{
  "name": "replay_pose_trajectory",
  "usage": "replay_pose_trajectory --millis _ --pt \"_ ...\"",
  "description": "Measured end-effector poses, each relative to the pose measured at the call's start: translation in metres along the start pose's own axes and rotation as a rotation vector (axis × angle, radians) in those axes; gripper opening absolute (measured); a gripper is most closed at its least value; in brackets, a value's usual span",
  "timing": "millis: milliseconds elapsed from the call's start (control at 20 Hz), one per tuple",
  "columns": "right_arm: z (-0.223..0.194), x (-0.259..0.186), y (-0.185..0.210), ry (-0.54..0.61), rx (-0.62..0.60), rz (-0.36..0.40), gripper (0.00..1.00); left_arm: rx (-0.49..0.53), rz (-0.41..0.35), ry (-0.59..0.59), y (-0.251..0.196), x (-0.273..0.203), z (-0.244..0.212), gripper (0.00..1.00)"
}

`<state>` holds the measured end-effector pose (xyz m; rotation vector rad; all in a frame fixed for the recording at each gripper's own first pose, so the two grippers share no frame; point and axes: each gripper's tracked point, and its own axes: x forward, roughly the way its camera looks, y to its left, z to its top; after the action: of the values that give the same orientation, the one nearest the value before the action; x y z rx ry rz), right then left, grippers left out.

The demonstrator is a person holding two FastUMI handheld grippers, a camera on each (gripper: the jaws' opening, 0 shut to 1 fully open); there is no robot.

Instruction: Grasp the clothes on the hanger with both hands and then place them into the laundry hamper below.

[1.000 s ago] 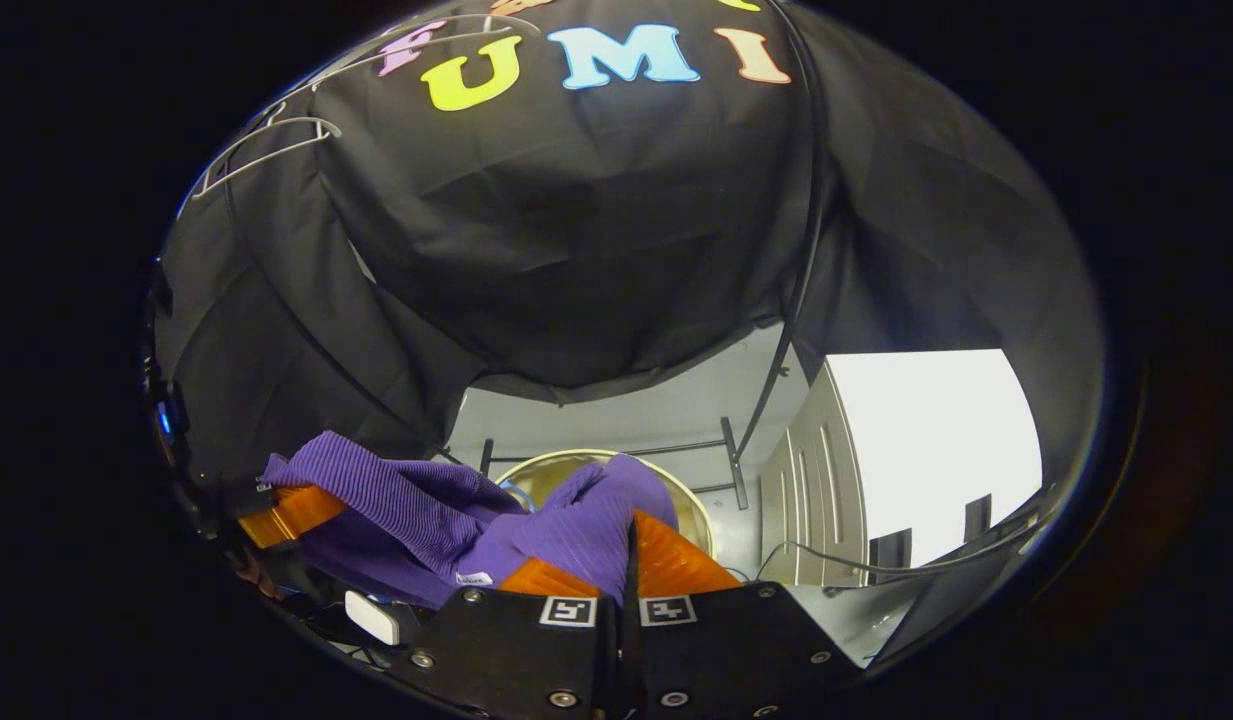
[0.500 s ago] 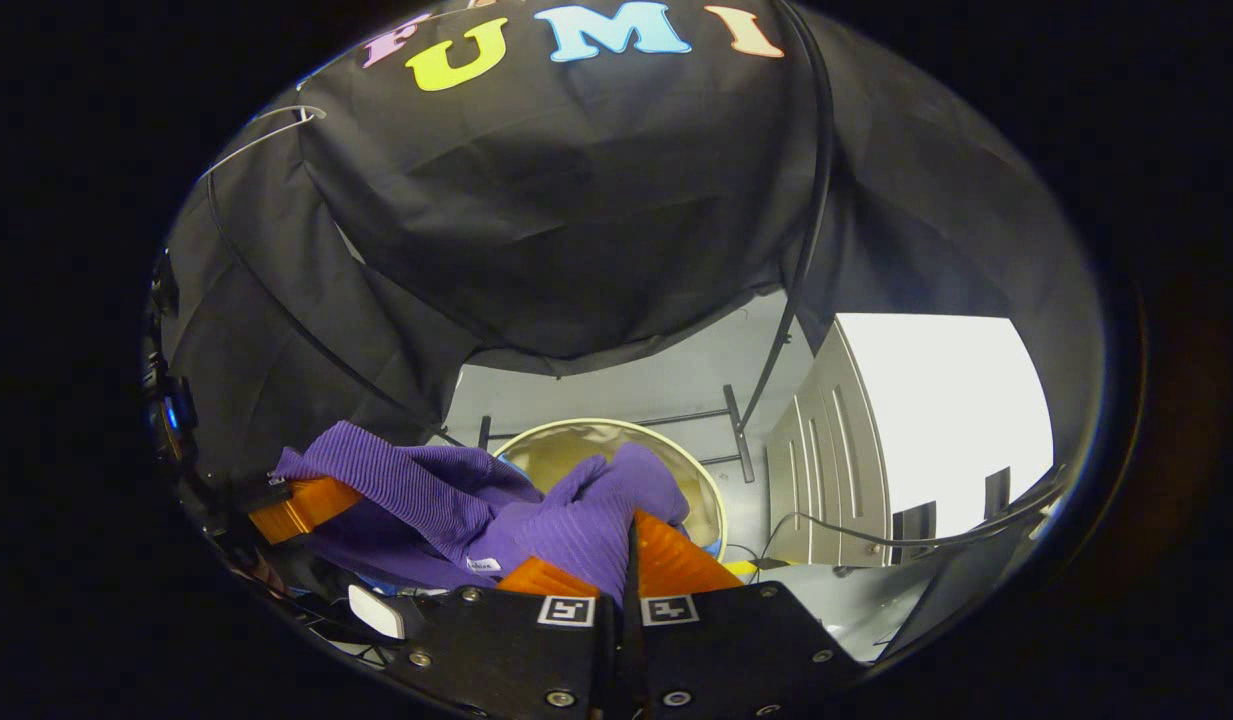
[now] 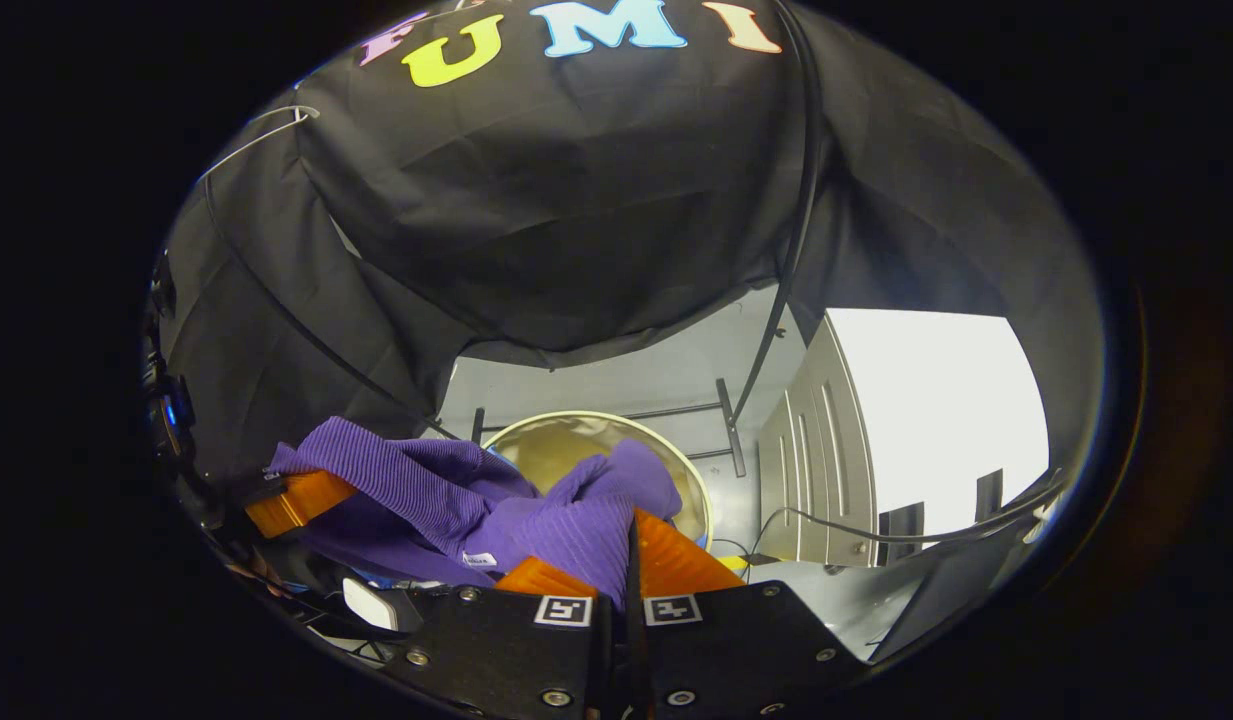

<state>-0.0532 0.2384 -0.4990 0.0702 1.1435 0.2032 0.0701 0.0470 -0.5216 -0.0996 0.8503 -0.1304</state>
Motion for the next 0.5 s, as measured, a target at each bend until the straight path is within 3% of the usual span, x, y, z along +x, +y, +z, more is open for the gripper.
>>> replay_pose_trajectory --millis 100,200,300,400,450,500 --pt "-0.002 -0.004 0.010 0.019 -0.003 0.030 0.08 -0.007 0.015 0.000 0.004 -0.003 -0.001 0.01" --pt "-0.006 -0.010 0.017 0.044 -0.011 0.054 0.16 -0.039 0.032 0.014 0.007 -0.006 -0.006 0.11" --pt "-0.003 -0.023 0.023 0.046 -0.019 0.083 0.35 -0.090 0.045 0.035 0.010 -0.012 -0.018 0.11" --pt "0.007 -0.040 0.024 0.023 -0.041 0.075 0.66 -0.132 0.055 0.047 0.017 -0.018 -0.025 0.16" --pt "0.014 -0.048 0.022 0.003 -0.055 0.062 0.82 -0.144 0.057 0.037 0.020 -0.018 -0.023 0.35" --pt "0.022 -0.058 0.021 -0.025 -0.066 0.048 0.91 -0.150 0.066 0.027 0.025 -0.026 -0.020 0.55"
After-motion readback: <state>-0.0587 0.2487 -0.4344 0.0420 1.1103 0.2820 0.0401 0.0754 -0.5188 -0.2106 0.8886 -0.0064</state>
